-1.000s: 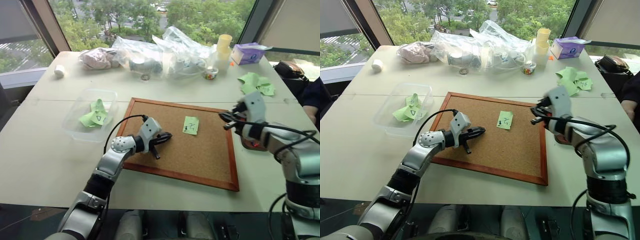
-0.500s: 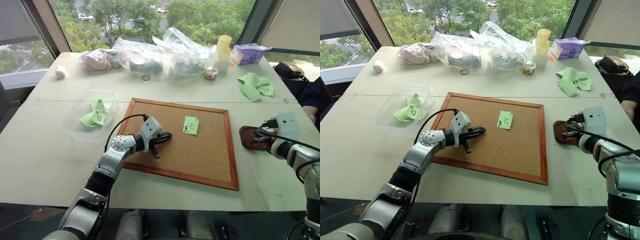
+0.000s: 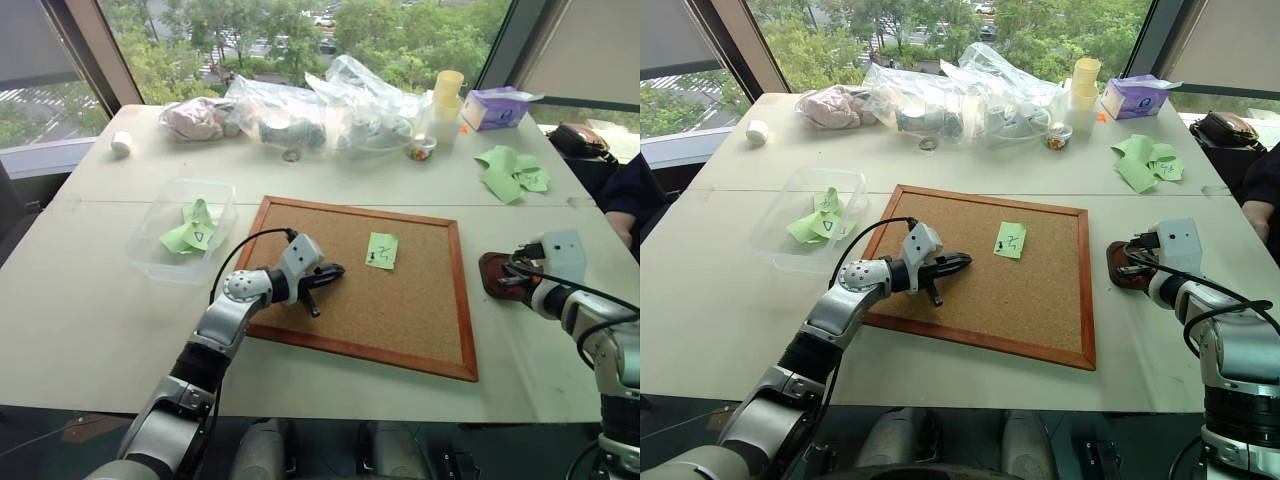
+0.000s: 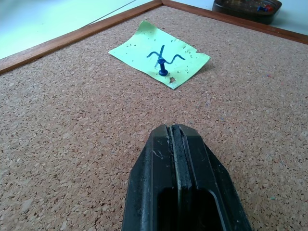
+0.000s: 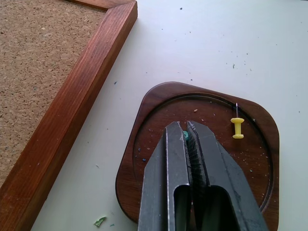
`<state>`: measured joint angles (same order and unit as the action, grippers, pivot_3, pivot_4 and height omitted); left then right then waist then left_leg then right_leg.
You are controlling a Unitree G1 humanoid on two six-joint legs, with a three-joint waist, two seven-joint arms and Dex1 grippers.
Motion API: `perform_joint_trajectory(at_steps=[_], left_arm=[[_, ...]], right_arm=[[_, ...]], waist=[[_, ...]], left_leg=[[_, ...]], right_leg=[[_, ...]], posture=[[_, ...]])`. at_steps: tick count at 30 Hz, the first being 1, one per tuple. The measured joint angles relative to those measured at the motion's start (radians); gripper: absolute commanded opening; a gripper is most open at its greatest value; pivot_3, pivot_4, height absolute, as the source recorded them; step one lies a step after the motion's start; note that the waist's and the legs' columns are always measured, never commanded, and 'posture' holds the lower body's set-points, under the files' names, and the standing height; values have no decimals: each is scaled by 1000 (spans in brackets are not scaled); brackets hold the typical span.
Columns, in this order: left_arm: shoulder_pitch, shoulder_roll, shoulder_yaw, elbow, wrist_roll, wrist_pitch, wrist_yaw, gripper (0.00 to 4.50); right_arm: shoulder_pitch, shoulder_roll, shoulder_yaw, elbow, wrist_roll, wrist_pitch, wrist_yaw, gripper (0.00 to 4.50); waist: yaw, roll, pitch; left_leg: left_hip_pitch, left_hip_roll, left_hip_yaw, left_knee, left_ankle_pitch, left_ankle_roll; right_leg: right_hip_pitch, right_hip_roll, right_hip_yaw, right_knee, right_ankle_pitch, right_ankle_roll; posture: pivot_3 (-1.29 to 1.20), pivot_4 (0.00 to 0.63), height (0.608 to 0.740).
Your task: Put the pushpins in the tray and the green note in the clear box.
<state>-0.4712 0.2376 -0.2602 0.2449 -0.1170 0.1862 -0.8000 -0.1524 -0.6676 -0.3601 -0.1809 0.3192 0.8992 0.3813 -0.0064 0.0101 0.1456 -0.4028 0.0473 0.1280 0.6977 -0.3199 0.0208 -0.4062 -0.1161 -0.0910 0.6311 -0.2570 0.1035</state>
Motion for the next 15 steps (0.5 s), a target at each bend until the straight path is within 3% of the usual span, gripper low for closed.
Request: perform_joint_trajectory(at_steps=[3,8,15], left_arm=[[1,-1,0,-2,0,0,2,0],[4,0,1,-4,1,0,3,0],[5,1,1,-6,3,0,3,0]], right_arm=[[9,2,0,11,2,0,1,1837],[18,1,-12,8,4,5,-4,4464],[-17,1,-17,-58,44,42,1,4464]], waist=[[0,0,0],[-1,0,0],[-3,0,0]], left_leg=[[0,0,0,0,0,0],[0,0,0,0,0,0],[0,0,0,0,0,0]], right_leg=[[0,0,0,0,0,0],[0,0,0,0,0,0],[0,0,0,0,0,0]], posture=[[0,150,740],[0,150,740],[0,150,740]])
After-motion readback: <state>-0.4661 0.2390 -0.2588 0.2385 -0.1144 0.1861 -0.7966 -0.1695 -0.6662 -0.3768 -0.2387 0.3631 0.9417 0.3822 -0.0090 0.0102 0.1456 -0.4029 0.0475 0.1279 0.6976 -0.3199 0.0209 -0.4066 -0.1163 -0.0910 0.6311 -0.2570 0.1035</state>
